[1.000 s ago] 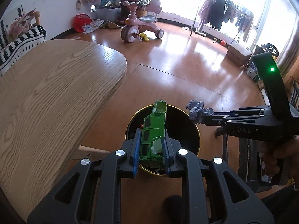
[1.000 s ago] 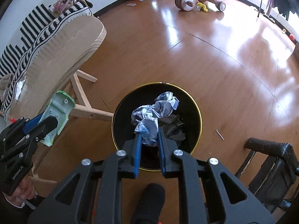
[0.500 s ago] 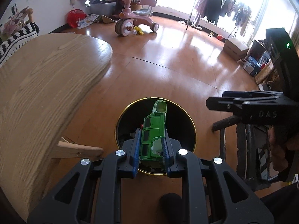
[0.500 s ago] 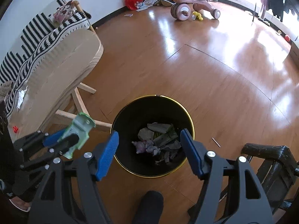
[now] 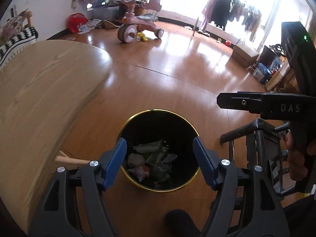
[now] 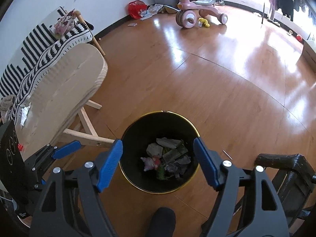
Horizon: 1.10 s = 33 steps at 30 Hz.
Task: Collect trash
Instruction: 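Open the left gripper over the bin to drop the green piece, then grasp the red ribbon with the right gripper while the left grasps the white tissue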
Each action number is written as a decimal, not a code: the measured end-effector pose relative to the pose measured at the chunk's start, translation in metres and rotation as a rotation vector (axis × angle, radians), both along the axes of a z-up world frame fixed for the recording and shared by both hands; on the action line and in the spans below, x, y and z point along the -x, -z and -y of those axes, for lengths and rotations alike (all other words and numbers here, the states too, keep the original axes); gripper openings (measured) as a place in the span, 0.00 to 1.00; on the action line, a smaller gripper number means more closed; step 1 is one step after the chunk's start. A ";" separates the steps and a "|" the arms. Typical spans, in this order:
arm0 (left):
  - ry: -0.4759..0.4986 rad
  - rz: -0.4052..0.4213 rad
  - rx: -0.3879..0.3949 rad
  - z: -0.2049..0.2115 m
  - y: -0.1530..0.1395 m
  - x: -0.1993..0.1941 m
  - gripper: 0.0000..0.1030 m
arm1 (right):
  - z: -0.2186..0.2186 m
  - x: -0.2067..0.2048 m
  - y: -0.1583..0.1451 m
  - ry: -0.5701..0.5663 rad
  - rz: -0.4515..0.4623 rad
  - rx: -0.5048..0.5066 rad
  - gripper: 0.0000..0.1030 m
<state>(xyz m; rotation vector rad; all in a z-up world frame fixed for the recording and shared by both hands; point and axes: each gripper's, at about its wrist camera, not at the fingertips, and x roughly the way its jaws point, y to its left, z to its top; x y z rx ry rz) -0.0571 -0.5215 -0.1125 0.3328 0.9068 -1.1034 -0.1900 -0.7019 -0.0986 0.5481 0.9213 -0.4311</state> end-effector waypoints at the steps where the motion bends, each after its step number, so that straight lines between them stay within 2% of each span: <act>1: -0.012 -0.001 0.005 -0.005 -0.003 -0.004 0.70 | -0.004 -0.005 -0.002 -0.008 0.006 -0.001 0.70; 7: -0.159 0.039 0.031 -0.062 -0.033 -0.042 0.84 | -0.044 -0.048 -0.019 -0.093 0.032 0.024 0.73; 10: -0.255 0.071 0.013 -0.103 -0.044 -0.067 0.87 | -0.075 -0.079 -0.030 -0.154 0.048 0.048 0.76; 15: -0.452 0.105 -0.009 -0.207 -0.065 -0.117 0.88 | -0.145 -0.134 -0.046 -0.284 0.086 0.087 0.80; 19: -0.615 0.129 -0.018 -0.298 -0.081 -0.152 0.88 | -0.219 -0.179 -0.056 -0.425 0.129 0.110 0.81; 24: -0.771 0.121 -0.023 -0.393 -0.088 -0.179 0.89 | -0.312 -0.226 -0.063 -0.600 0.166 0.127 0.83; 27: -0.837 0.102 -0.018 -0.436 -0.087 -0.189 0.89 | -0.368 -0.249 -0.064 -0.699 0.185 0.131 0.84; 33: -0.867 0.094 -0.039 -0.479 -0.079 -0.204 0.90 | -0.446 -0.279 -0.053 -0.811 0.172 0.150 0.84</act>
